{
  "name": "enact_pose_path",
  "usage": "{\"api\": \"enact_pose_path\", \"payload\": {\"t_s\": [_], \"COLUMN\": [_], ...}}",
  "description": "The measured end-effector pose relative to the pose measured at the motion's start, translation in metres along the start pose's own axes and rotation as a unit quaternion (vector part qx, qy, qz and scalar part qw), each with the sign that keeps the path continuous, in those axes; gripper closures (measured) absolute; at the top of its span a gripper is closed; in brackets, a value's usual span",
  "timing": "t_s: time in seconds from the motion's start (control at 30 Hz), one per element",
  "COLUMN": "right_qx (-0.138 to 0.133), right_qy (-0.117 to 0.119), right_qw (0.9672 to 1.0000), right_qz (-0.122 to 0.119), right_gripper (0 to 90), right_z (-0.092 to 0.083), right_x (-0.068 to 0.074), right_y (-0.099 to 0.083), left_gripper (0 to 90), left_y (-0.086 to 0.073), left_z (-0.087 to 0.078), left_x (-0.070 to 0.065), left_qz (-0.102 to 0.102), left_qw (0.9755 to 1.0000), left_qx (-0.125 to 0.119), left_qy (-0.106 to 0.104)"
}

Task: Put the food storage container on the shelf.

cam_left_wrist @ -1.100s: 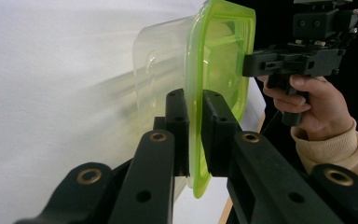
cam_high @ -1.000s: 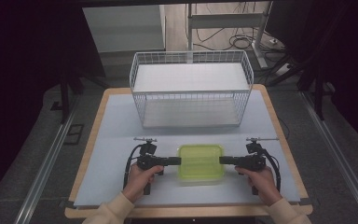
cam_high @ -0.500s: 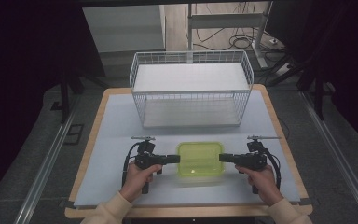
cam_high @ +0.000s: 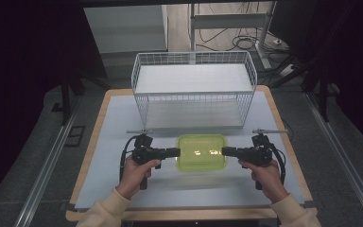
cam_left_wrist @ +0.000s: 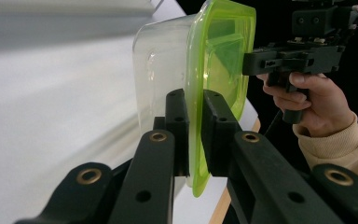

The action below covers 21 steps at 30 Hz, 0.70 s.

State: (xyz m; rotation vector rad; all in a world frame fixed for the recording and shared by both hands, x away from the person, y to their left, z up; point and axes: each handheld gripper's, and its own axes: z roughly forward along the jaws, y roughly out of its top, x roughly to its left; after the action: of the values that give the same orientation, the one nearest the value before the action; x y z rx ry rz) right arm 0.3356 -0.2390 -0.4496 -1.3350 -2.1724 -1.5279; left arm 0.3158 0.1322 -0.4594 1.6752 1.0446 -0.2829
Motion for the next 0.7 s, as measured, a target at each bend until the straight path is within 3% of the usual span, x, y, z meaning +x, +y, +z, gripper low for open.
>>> {"api": "enact_pose_path", "payload": {"t_s": [0.37,0.7], "right_qx": [-0.022,-0.028], "right_qy": [0.003,0.0], "right_qw": [0.9993,0.9988], "right_qz": [-0.031,-0.041], "right_gripper": [81.3,81.3], "right_z": [-0.018,-0.022], "right_x": [0.027,0.037], "right_y": [0.038,0.067], "left_gripper": [82.8,82.7], "left_y": [0.035,0.063], "left_z": [-0.019,-0.027], "left_x": [-0.022,-0.026], "left_qz": [0.034,0.041], "left_qw": [0.9993,0.9988], "left_qx": [-0.017,-0.028], "left_qy": [-0.003,-0.003]}}
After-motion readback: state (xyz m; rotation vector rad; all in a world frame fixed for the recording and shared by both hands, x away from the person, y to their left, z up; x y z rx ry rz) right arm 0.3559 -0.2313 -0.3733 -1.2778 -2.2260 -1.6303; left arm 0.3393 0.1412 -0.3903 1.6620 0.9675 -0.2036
